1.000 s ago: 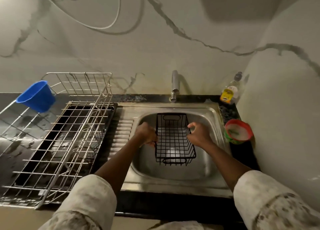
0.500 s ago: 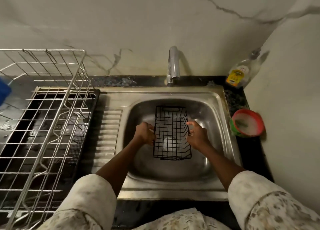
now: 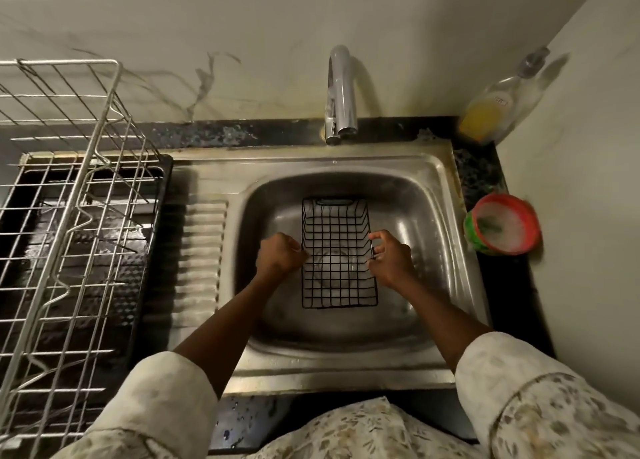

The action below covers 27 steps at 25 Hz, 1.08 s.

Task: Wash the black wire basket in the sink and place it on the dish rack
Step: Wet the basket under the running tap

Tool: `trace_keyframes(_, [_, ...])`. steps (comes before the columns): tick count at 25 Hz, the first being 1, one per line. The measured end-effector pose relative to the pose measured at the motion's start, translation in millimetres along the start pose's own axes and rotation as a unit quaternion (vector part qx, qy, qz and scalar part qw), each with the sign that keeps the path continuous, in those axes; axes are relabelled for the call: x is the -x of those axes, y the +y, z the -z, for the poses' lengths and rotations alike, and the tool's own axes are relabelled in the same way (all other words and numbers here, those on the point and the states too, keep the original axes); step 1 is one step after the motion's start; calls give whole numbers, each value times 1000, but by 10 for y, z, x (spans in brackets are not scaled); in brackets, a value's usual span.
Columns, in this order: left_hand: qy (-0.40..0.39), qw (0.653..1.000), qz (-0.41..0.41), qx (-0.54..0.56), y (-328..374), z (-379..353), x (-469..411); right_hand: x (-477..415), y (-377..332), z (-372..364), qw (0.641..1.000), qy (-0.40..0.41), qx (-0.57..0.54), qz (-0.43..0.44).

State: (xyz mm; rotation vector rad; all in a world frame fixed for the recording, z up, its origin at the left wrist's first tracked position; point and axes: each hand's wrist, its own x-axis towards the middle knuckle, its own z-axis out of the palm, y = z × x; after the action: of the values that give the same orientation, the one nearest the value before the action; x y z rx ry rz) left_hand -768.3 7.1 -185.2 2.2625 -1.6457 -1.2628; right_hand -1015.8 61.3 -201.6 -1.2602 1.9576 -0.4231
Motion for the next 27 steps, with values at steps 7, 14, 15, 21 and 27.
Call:
trace_keyframes(7, [180,951,-205,148,1162,616,-181,-66,53,66,999,46,-5,17])
trace_keyframes(14, [189,943,-227,154,1747,667,-363,-94,-162,210,994,96,-4,48])
trace_keyframes(15, [183,944,-215,172,1748,647,-358,-103,-183,204,994,99,-6,51])
trace_keyframes(21, [-83,823,32,561,1683,589,-406,-143,-267,173,994,84,-41,52])
trace_keyframes(27, [120,957,-64,255,1040,402,-407,-283,-295,140,993,91,-43,69])
